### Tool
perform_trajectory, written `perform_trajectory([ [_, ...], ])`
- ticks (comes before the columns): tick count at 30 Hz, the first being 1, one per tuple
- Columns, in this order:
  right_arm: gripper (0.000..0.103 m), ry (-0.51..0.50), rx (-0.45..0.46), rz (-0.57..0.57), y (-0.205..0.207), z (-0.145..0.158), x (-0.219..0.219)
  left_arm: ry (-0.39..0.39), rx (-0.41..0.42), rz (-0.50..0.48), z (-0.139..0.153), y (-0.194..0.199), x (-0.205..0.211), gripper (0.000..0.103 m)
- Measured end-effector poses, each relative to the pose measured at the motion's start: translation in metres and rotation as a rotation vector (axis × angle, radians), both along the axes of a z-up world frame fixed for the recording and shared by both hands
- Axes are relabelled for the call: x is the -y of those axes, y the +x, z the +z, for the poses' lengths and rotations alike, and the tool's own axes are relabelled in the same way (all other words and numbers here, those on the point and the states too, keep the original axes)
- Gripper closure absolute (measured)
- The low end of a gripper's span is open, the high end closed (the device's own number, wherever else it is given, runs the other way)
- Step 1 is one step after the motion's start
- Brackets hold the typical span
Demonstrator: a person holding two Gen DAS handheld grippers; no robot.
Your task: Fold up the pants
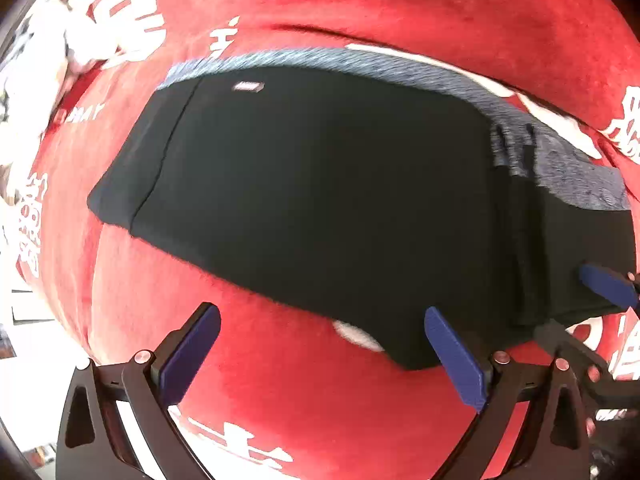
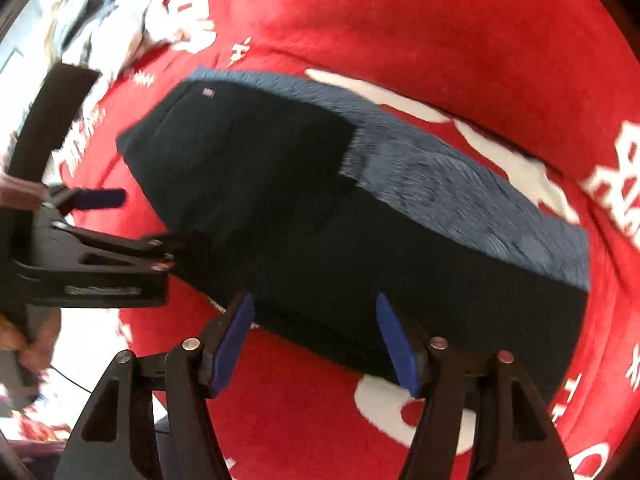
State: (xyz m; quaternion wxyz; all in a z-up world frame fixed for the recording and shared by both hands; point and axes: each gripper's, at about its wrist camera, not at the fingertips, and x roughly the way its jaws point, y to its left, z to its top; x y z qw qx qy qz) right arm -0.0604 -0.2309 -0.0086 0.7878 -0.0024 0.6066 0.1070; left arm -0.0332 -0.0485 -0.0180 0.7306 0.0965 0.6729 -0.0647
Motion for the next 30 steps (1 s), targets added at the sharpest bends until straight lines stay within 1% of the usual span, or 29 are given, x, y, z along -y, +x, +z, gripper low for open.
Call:
perform_trajectory([
  [1, 0.037, -0.015, 0.001, 0.004, 0.002, -0.004, -0.004, -0.004, -0.003, 0.007, -0.001, -0.001, -0.004, 0.001],
  [2, 0.055, -0.025, -0.002, -0.006, 0.006, -0.008, -0.004, -0.009, -0.005, 0.011, -0.002, -0.001, -0.007, 0.001],
  [3, 0.064, -0.009, -0.008, -0.018, 0.008, -0.01, -0.003, -0.014, -0.006, 0.011, -0.001, -0.001, -0.009, 0.001],
  [5, 0.097, 0.081, -0.038, -0.08, 0.014, -0.008, 0.005, -0.03, -0.004, 0.01, -0.001, 0.003, -0.014, 0.001],
  [6, 0.097, 0.135, -0.052, -0.102, 0.016, -0.005, 0.009, -0.044, 0.001, 0.01, 0.0, 0.004, -0.016, 0.001],
  [7, 0.098, 0.147, -0.06, -0.106, 0.017, -0.003, 0.007, -0.054, 0.002, 0.011, -0.001, 0.008, -0.02, 0.001],
  [8, 0.098, 0.16, -0.07, -0.099, 0.016, -0.004, 0.003, -0.059, 0.002, 0.012, -0.002, 0.01, -0.023, 0.001],
  [10, 0.098, 0.188, -0.127, -0.058, 0.012, -0.012, -0.011, -0.061, -0.005, 0.025, -0.004, 0.015, -0.026, 0.001],
  [12, 0.098, 0.205, -0.146, -0.044, 0.005, -0.013, -0.02, -0.082, -0.004, 0.038, -0.004, 0.02, -0.031, 0.001],
  [16, 0.097, 0.215, -0.186, -0.11, 0.0, -0.007, -0.02, -0.107, -0.006, 0.066, -0.007, 0.027, -0.042, 0.001],
  [18, 0.09, 0.192, -0.198, -0.141, 0.001, -0.005, -0.014, -0.115, -0.016, 0.086, -0.011, 0.031, -0.05, 0.001],
  [20, 0.071, 0.16, -0.196, -0.158, 0.005, 0.0, -0.009, -0.121, -0.016, 0.096, -0.011, 0.032, -0.054, 0.001],
  [21, 0.067, 0.167, -0.196, -0.16, 0.007, 0.001, -0.006, -0.125, -0.016, 0.101, -0.011, 0.033, -0.058, 0.001],
  [22, 0.061, 0.173, -0.198, -0.162, 0.011, 0.003, -0.006, -0.126, -0.016, 0.103, -0.01, 0.031, -0.059, 0.001],
  [23, 0.057, 0.164, -0.198, -0.164, 0.013, 0.006, -0.007, -0.127, -0.016, 0.106, -0.01, 0.031, -0.062, 0.001],
  [25, 0.053, 0.151, -0.188, -0.152, 0.019, 0.01, -0.013, -0.128, -0.018, 0.116, -0.011, 0.033, -0.069, 0.001],
  [27, 0.053, 0.161, -0.18, -0.135, 0.027, 0.014, -0.022, -0.129, -0.024, 0.131, -0.012, 0.034, -0.078, 0.001],
  [30, 0.049, 0.153, -0.181, -0.11, 0.036, 0.014, -0.035, -0.122, -0.024, 0.145, -0.015, 0.04, -0.092, 0.001],
])
